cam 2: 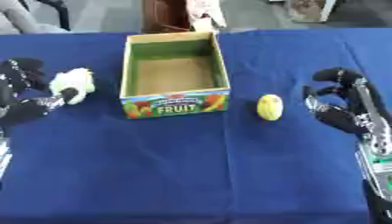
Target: Pick up objects on the table and place them in the box.
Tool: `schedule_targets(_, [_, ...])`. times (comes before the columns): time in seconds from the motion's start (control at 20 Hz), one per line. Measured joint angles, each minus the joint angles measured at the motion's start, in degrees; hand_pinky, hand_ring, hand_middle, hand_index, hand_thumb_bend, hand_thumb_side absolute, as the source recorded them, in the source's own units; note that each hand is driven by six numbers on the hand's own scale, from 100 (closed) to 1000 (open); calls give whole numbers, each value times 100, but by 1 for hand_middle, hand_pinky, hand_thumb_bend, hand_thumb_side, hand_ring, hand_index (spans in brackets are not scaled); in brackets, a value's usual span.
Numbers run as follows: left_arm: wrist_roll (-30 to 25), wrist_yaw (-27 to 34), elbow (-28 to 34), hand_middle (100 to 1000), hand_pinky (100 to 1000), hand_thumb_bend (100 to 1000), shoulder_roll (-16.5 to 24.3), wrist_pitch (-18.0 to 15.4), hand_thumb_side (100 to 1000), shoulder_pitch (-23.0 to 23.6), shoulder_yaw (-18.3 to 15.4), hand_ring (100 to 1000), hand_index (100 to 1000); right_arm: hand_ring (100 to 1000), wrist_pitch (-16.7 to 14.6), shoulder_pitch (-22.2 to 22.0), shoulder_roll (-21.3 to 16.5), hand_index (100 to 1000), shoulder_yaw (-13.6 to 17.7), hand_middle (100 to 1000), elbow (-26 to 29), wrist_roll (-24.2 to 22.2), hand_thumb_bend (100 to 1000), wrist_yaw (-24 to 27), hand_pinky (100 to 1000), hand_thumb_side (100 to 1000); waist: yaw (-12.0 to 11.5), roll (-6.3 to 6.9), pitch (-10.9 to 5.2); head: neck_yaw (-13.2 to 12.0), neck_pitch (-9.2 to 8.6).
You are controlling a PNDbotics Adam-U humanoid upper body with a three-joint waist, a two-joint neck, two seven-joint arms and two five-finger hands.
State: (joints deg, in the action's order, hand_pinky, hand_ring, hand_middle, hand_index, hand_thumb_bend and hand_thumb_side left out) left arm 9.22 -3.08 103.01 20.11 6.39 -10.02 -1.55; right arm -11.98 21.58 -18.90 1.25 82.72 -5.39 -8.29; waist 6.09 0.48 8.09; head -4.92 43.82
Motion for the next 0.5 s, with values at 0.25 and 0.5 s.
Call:
schedule_targets(0.25, [-4, 0, 0, 505, 536, 806, 0, 1, 100, 0, 4, 494, 646, 798, -61, 185, -85, 745, -116, 690, -107, -365, 344, -180, 623, 100, -17, -8, 0, 6, 0])
schedule_targets(0.5, [-19, 0, 0, 505, 536, 806, 0, -4, 100, 0, 31, 494, 646, 796, -147, 474, -234, 759, -286, 689, -360, -579, 360, -330, 624, 100, -32, -8, 0, 23, 0])
